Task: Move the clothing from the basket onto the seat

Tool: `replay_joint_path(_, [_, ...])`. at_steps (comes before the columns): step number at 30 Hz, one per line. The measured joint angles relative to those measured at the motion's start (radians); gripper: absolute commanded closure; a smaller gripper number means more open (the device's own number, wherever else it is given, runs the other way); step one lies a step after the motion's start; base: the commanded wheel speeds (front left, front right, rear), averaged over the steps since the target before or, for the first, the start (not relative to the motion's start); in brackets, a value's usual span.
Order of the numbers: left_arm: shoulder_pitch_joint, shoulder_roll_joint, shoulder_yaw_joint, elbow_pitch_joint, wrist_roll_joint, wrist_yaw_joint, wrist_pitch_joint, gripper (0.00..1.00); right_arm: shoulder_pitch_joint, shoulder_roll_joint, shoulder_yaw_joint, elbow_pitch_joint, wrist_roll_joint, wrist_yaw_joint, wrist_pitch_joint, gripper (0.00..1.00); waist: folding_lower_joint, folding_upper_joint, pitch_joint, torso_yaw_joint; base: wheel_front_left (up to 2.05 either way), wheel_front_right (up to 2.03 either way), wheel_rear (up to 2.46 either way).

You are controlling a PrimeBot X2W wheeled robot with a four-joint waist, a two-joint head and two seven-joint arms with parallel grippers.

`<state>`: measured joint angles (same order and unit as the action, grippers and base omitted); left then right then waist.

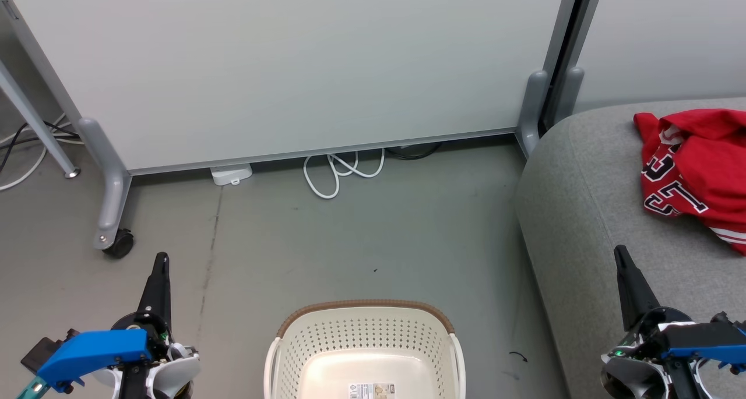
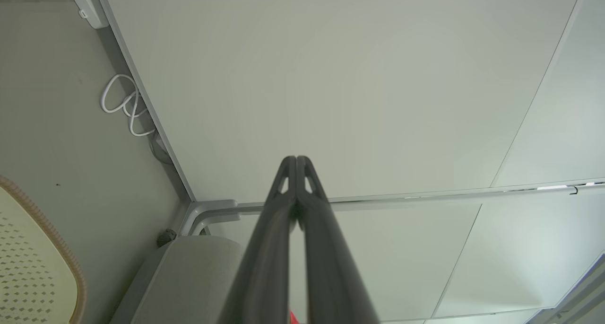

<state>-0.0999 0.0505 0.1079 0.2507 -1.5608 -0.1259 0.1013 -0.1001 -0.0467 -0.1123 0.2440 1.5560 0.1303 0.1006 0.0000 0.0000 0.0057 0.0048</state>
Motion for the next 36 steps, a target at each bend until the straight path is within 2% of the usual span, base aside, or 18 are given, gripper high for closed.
replay_joint_path(8, [-0.003,0.0,0.006,-0.003,-0.051,-0.003,0.012,1.0,-0.001,0.0,-0.001,0.0,0.054,0.0,0.014,1.0,0.0,0.0,-0.003,-0.005,0.0,0.0,0.0])
replay_joint_path(36, [-0.004,0.0,0.006,-0.004,-0.051,-0.003,0.013,1.0,-0.003,0.0,-0.001,0.0,0.056,0.0,0.014,1.0,0.0,0.0,-0.003,-0.005,0.0,0.0,0.0])
